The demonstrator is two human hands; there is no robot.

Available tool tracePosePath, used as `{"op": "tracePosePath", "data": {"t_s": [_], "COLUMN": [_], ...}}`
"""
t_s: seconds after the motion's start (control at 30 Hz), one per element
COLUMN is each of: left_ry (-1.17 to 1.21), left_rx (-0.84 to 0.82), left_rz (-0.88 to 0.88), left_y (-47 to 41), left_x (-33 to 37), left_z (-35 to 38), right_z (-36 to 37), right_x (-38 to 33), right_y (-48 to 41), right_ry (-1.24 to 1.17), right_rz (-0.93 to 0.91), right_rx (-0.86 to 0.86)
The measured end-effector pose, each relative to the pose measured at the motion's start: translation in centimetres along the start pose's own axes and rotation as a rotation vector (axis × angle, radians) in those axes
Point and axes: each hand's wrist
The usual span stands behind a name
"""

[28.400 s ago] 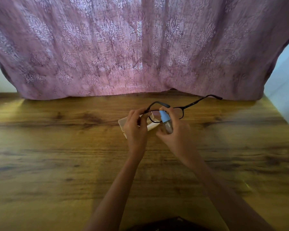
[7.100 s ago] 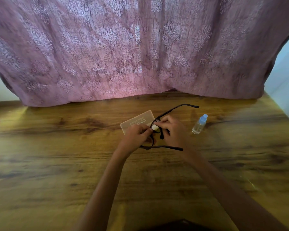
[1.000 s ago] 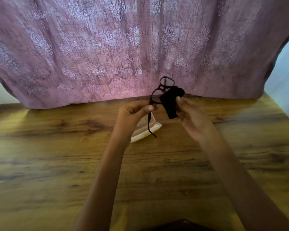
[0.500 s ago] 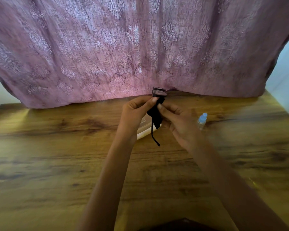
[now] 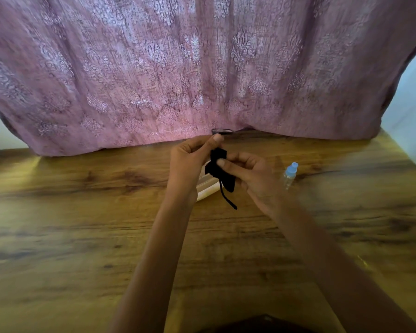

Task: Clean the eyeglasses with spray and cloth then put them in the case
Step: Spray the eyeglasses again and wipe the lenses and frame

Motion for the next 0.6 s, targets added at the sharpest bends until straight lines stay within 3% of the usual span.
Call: {"op": "tracePosePath", "data": {"t_s": [0.6], "left_ry": [-0.061], "left_rx": [0.088], "left_rz": [0.083], "left_y": [-1.3], "left_x": [1.5], "left_z": [-2.1], "right_z": [-0.6], "right_x": [2.0], "right_y": [0.8], "right_ry": [0.301], "right_rz": [0.056], "right_rx": [-0.056]}}
Point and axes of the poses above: each hand's wrist, its own y-axis away from the middle knuckle, its own z-axis out of the palm, x = y × z, and after that the axes turned 11 degrees about -y, right-handed
